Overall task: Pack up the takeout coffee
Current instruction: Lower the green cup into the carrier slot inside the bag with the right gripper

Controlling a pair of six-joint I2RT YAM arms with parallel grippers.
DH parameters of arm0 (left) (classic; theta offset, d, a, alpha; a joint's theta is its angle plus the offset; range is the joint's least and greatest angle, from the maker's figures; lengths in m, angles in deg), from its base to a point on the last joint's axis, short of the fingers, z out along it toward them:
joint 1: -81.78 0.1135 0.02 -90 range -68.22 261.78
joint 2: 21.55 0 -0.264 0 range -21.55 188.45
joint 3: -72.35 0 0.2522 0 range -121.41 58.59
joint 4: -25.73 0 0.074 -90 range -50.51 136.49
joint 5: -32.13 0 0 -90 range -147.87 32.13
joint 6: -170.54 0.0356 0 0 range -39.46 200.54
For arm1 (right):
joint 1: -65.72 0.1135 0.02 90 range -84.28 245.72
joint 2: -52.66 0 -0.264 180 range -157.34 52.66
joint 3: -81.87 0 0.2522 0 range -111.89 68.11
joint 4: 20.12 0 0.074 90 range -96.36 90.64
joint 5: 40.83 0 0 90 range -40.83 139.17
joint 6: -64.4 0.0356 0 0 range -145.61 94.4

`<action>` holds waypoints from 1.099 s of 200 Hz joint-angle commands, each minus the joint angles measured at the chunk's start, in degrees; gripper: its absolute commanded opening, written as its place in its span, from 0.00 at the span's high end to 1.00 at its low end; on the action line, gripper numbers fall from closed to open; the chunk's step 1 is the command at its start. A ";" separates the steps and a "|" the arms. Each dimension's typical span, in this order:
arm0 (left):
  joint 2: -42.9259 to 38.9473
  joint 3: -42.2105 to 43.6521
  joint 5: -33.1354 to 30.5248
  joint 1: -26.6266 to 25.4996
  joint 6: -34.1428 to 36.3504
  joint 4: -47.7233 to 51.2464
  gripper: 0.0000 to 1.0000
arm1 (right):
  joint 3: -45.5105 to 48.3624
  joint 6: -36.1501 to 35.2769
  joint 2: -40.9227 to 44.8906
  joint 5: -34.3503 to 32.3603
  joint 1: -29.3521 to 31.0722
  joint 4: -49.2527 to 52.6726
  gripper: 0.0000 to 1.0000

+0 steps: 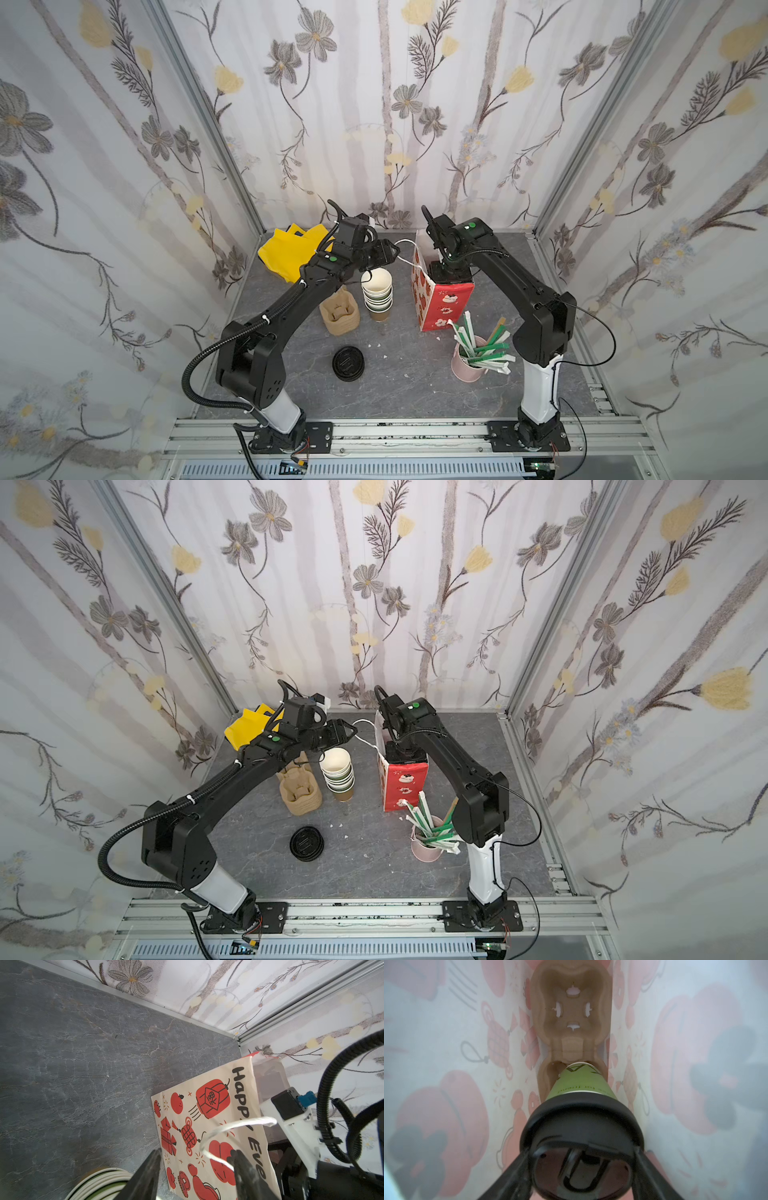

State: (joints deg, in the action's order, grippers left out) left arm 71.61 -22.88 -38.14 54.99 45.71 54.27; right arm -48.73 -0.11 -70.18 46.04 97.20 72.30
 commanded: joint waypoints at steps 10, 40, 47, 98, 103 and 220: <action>0.28 -0.71 0.25 -0.09 0.41 -0.81 0.43 | 0.81 0.71 0.57 0.97 -0.02 -0.96 0.35; 0.29 -0.84 0.31 0.03 0.50 -0.81 0.44 | -0.16 0.43 -1.93 2.52 -0.04 -0.96 0.35; 0.26 -0.79 0.27 -0.01 0.47 -0.81 0.43 | -0.59 0.35 -2.50 2.73 -0.02 -0.96 0.36; -0.04 -0.76 0.12 -0.02 0.50 -0.81 0.44 | -1.99 -0.44 -6.02 1.88 -0.04 -0.96 0.36; -0.08 -0.80 0.12 -0.03 0.59 -0.81 0.44 | -1.99 -0.45 -6.21 1.62 -0.04 -0.95 0.35; 0.35 -0.88 0.67 -0.04 0.57 -0.81 0.44 | -3.43 -0.71 -10.42 0.58 -0.15 -2.63 0.36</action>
State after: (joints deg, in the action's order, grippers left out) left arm 71.77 -23.18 -37.68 54.99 45.84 54.32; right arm -52.11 -0.61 -79.69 48.18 97.11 72.01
